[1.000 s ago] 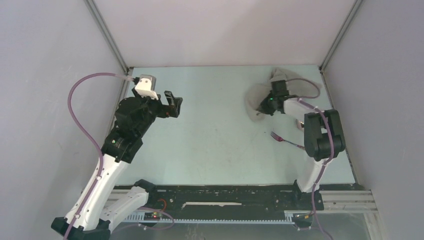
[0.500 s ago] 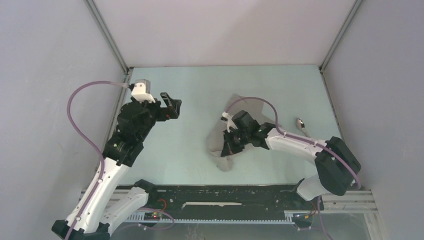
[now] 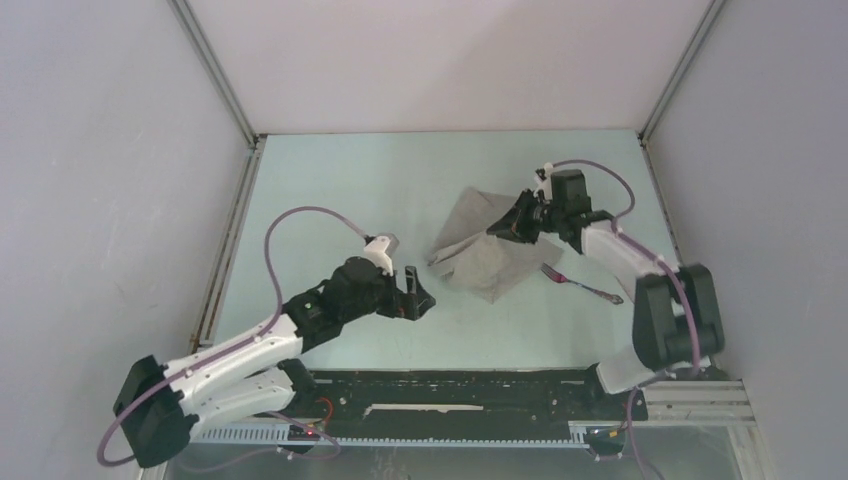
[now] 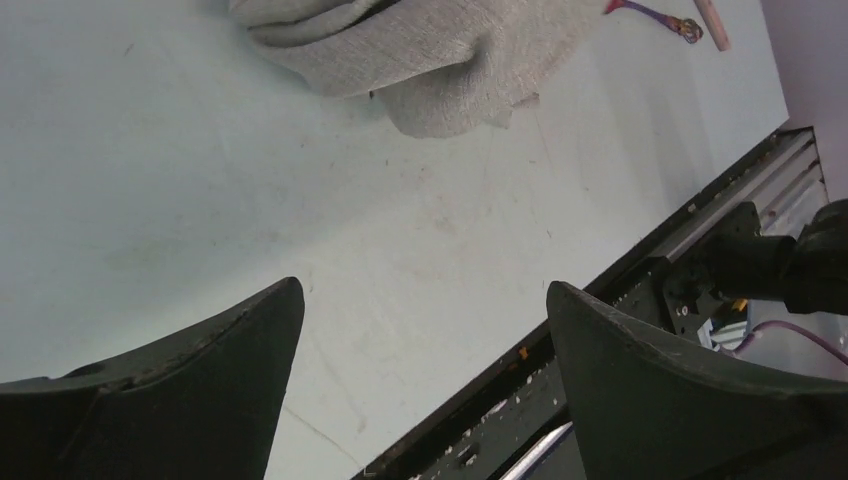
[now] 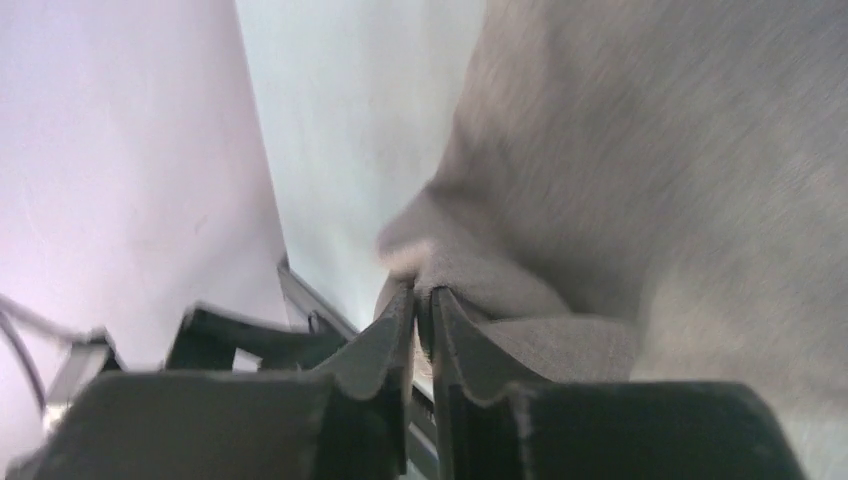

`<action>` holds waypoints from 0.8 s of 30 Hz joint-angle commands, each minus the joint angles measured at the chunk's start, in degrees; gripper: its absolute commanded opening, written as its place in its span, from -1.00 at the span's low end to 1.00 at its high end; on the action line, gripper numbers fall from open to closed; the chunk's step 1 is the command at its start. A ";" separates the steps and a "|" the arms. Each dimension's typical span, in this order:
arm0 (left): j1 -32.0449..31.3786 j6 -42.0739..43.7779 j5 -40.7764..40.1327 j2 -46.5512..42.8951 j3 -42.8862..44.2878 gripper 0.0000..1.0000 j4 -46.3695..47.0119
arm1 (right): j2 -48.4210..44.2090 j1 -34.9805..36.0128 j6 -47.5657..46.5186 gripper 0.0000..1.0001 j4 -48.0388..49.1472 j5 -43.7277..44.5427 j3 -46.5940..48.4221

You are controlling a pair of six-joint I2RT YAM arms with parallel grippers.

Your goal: Fold the napkin into a case and place the utensils inside

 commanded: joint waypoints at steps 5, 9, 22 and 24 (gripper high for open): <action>-1.84 0.78 -0.84 19.22 11.65 0.80 8.70 | 19.02 -4.47 -22.78 -0.20 -24.86 15.93 28.14; -1.83 1.40 5.72 28.16 15.35 0.66 13.68 | 7.03 -4.79 -23.72 0.05 -19.62 15.47 16.61; -6.66 12.49 -11.49 49.21 35.94 0.65 -2.10 | -0.64 -10.08 -6.08 -0.14 2.86 -9.13 -12.33; -7.27 13.69 -15.05 52.07 39.65 0.57 -5.47 | 0.57 -9.71 -1.32 -0.13 7.39 -9.66 -15.26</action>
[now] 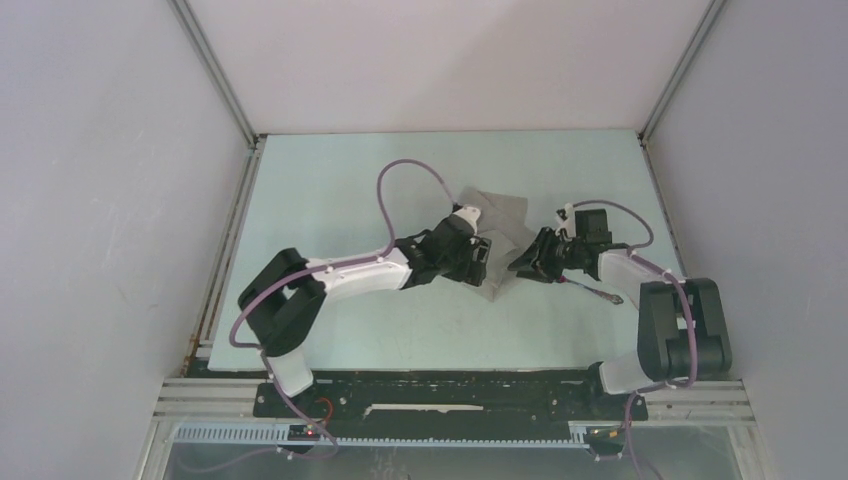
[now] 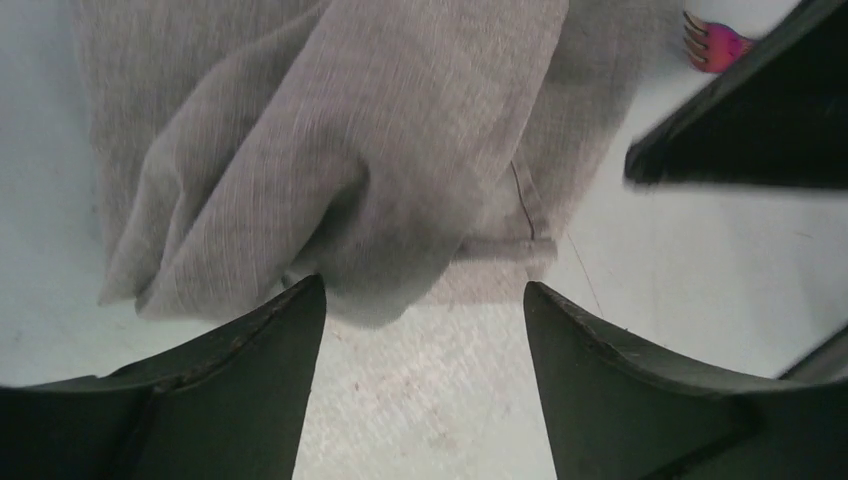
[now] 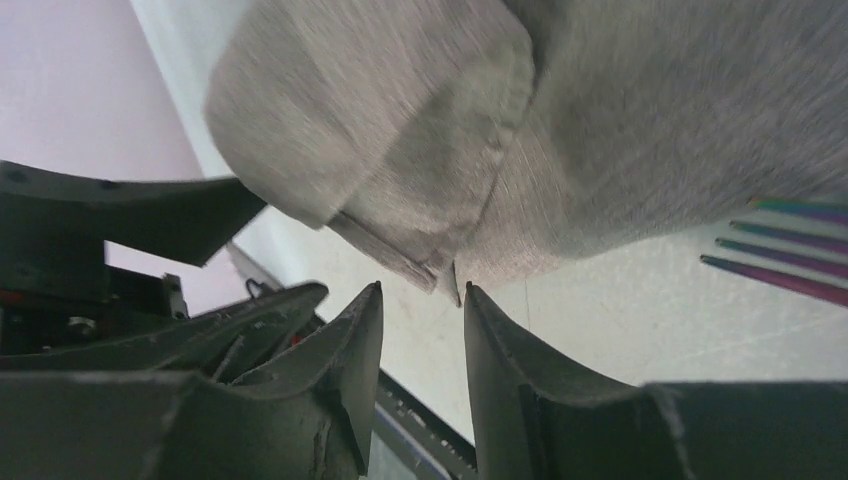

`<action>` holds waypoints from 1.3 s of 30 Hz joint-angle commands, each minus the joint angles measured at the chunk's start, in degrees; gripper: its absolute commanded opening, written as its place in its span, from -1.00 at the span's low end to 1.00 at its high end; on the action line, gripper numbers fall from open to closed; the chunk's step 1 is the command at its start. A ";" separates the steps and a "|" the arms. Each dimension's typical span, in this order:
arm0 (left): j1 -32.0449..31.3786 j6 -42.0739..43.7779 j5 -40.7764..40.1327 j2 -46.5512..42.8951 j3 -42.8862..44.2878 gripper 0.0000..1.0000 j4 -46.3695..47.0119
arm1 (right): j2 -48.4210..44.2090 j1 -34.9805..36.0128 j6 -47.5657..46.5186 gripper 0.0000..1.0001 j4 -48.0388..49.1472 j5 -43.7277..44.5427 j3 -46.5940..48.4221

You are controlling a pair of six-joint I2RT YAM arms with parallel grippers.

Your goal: Fold the napkin into a case and place the utensils inside

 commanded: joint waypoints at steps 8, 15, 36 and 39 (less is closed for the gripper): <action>-1.60 6.59 -10.36 4.32 7.24 0.56 -8.65 | 4.31 4.18 25.02 -0.05 23.97 -0.93 -11.22; -1.93 5.50 -9.57 4.90 5.79 0.53 -7.04 | 10.61 6.18 32.55 -0.06 35.11 -0.93 -12.49; -1.90 7.47 -15.02 3.95 5.89 -0.06 -7.39 | 4.08 8.58 31.74 -0.30 30.96 2.03 -14.67; -1.94 7.92 -16.33 2.90 5.58 -0.21 -7.73 | 5.59 8.47 31.69 -0.47 32.26 2.28 -14.09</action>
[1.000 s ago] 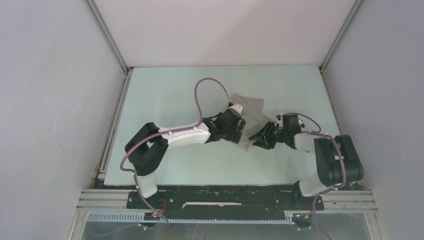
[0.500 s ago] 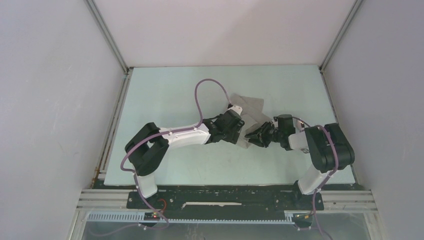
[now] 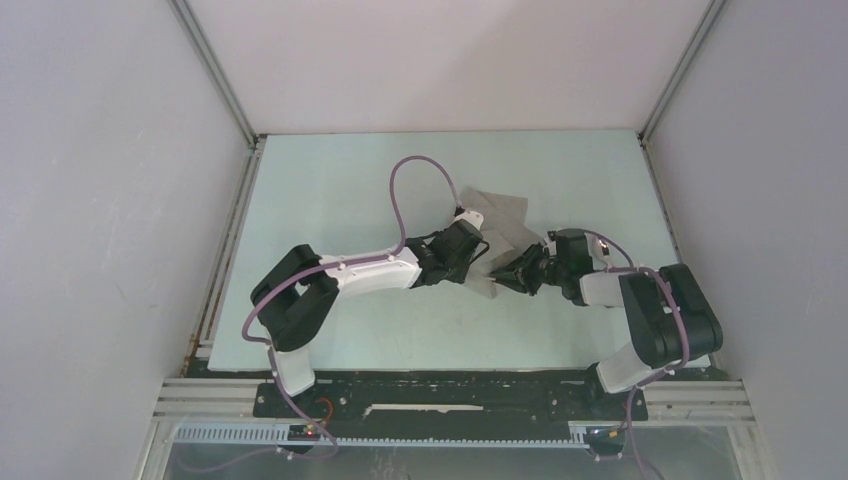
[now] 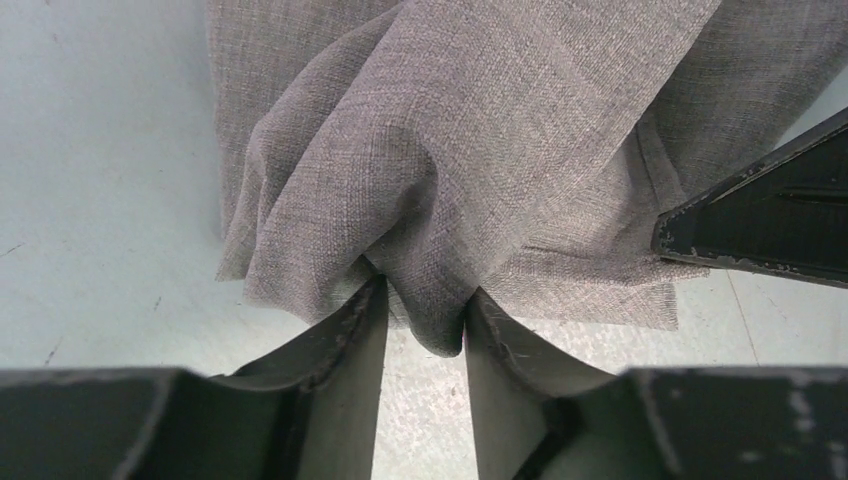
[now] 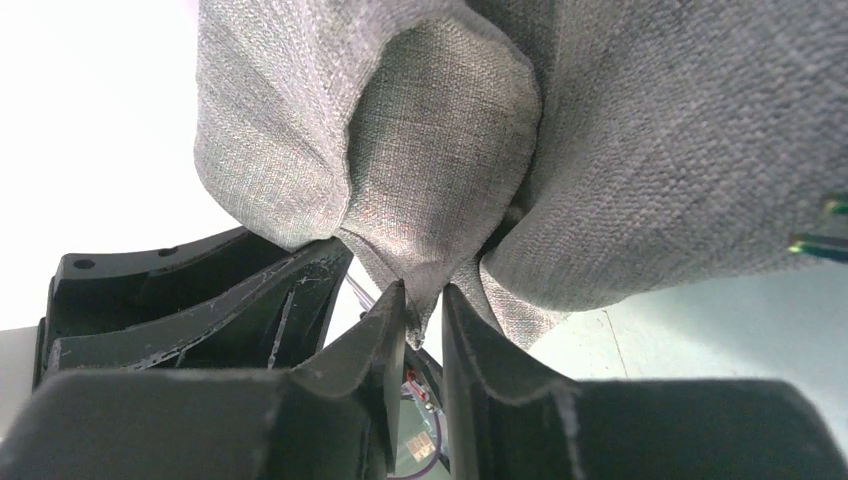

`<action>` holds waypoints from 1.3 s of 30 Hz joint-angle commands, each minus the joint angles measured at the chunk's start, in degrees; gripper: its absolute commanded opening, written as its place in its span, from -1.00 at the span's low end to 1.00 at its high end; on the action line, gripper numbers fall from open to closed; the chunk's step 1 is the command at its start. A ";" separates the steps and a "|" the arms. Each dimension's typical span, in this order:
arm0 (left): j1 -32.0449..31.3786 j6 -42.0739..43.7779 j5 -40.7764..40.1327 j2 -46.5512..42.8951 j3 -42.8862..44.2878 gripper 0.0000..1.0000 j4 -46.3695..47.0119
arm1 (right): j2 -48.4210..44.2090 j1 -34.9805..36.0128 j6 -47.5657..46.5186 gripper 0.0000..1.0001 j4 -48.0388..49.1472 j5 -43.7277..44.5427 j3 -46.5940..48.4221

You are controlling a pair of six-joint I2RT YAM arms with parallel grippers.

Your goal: Fold the napkin into a case and place the utensils inside

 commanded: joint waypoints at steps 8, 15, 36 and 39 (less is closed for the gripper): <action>-0.19 2.24 -4.74 -6.71 -1.68 -0.41 0.30 | 6.16 1.55 1.55 -0.38 4.65 1.49 2.94; 1.37 1.87 -14.07 -13.31 -1.93 -0.98 -4.80 | 2.35 2.77 -12.65 -1.00 -10.06 7.40 14.78; 10.97 15.21 1.73 -58.30 21.06 -1.00 -35.29 | -9.15 17.25 -61.49 -1.00 -58.21 47.09 78.61; 10.98 13.73 15.82 -61.69 24.95 -1.00 -38.71 | -16.85 23.45 -66.20 -1.00 -53.87 49.70 77.23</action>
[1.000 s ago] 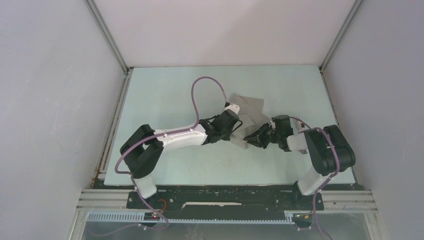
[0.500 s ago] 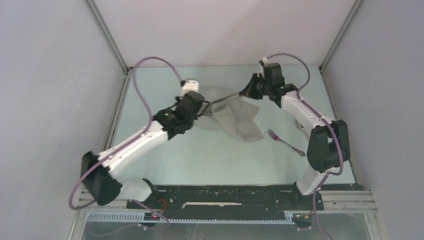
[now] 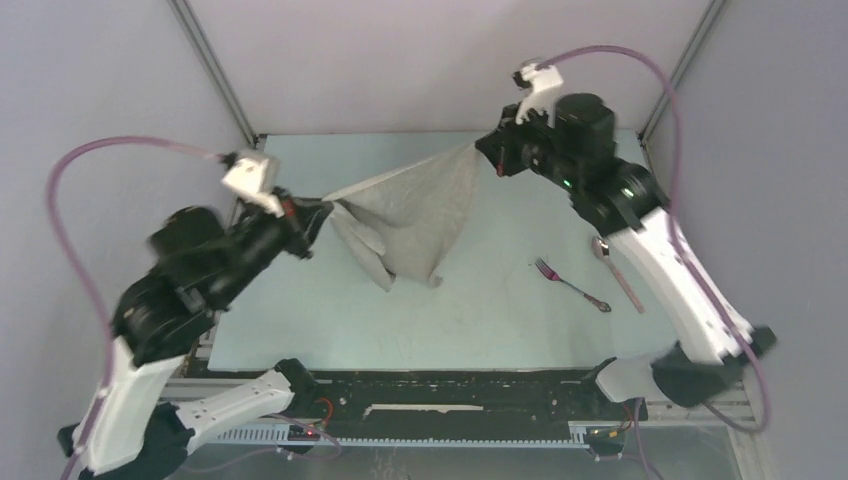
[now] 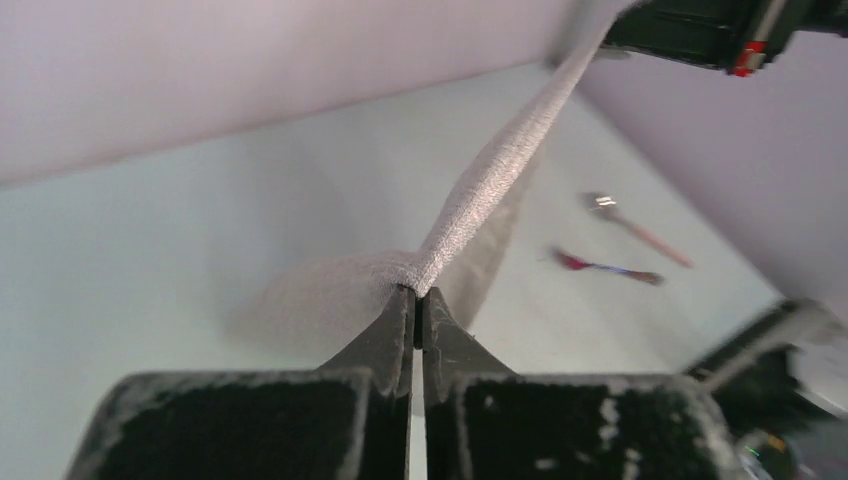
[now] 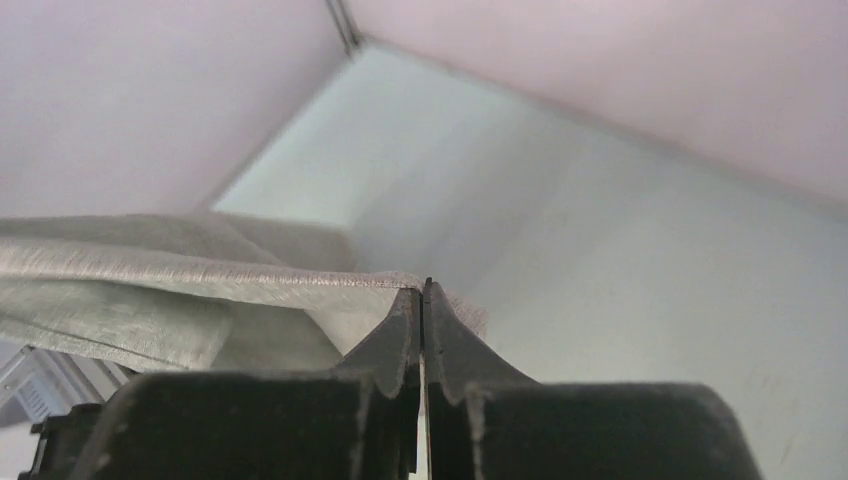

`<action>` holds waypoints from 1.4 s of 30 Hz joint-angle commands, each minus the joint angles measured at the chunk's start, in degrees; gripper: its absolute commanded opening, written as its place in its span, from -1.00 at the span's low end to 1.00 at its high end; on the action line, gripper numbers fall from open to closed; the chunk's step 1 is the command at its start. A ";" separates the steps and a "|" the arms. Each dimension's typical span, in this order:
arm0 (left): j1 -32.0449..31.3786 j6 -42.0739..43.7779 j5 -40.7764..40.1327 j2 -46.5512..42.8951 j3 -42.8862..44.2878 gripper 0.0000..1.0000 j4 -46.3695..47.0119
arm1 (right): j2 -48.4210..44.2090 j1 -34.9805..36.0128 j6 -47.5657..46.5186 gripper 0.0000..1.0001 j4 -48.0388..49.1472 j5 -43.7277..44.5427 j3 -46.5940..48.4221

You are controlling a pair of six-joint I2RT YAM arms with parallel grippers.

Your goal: Fold the napkin into a case and place the utensils inside

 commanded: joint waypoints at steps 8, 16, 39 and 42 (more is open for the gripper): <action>1.03 -1.21 26.61 -9.80 7.83 -1.00 -8.92 | -19.68 10.06 -16.75 -1.00 10.96 22.55 0.95; 6.21 -5.84 -7.63 5.22 7.09 -1.00 -13.93 | 0.19 0.45 -14.89 -1.00 15.43 21.66 11.61; 34.62 -8.96 6.68 52.39 8.11 0.83 3.41 | 35.85 -5.39 0.03 0.47 0.56 14.00 18.77; 30.02 -11.79 5.24 55.76 8.25 0.93 2.99 | 28.83 -6.83 10.84 0.40 2.60 0.19 3.25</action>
